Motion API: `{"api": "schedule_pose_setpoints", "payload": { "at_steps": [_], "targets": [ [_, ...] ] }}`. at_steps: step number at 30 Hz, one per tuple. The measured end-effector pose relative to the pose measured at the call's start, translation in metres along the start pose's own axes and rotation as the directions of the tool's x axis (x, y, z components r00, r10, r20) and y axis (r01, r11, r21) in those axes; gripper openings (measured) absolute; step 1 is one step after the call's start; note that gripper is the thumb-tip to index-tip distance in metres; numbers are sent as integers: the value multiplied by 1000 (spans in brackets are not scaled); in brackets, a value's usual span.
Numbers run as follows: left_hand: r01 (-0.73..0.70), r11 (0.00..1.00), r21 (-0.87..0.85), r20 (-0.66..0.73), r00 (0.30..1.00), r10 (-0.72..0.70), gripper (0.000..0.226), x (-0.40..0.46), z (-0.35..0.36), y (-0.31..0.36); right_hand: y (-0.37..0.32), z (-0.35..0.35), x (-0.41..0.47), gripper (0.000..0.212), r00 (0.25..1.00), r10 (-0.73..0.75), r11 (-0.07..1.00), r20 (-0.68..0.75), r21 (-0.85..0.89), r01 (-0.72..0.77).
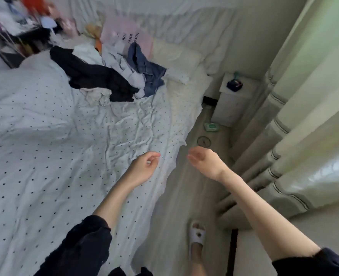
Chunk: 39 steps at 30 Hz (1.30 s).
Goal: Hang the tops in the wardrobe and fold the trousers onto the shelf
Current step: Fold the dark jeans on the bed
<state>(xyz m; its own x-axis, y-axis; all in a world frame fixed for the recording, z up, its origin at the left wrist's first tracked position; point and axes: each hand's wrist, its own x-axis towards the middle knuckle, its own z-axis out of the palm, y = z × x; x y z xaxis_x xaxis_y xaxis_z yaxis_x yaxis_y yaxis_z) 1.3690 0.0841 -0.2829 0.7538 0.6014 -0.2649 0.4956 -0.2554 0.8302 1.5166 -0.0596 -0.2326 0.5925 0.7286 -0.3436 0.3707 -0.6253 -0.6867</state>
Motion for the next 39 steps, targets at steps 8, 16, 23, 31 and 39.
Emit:
{"api": "schedule_pose_setpoints", "payload": {
  "at_steps": [8, 16, 23, 31, 39],
  "targets": [
    [107, 990, -88, -160, 980, -120, 25, 178, 14, 63, -22, -120, 214, 28, 971, -162, 987, 174, 13, 162],
    [274, 951, -146, -335, 890, -308, 22, 314, -44, 56, -65, -134, 418, 27, 915, -208, 973, 345, -25, 231],
    [361, 908, -211, -386, 823, -417, 25, 449, -95, 39, -105, -121, 582, 28, 876, -279, 924, 393, -138, 356],
    [476, 828, -296, -383, 735, -560, 28, 545, -141, 14, -155, -74, 729, 34, 773, -231, 849, 592, -265, 457],
    [480, 709, -516, -603, 384, -699, 23, 576, -169, -54, -219, 54, 833, 34, 491, -576, 520, 653, -170, 837]
  ]
}}
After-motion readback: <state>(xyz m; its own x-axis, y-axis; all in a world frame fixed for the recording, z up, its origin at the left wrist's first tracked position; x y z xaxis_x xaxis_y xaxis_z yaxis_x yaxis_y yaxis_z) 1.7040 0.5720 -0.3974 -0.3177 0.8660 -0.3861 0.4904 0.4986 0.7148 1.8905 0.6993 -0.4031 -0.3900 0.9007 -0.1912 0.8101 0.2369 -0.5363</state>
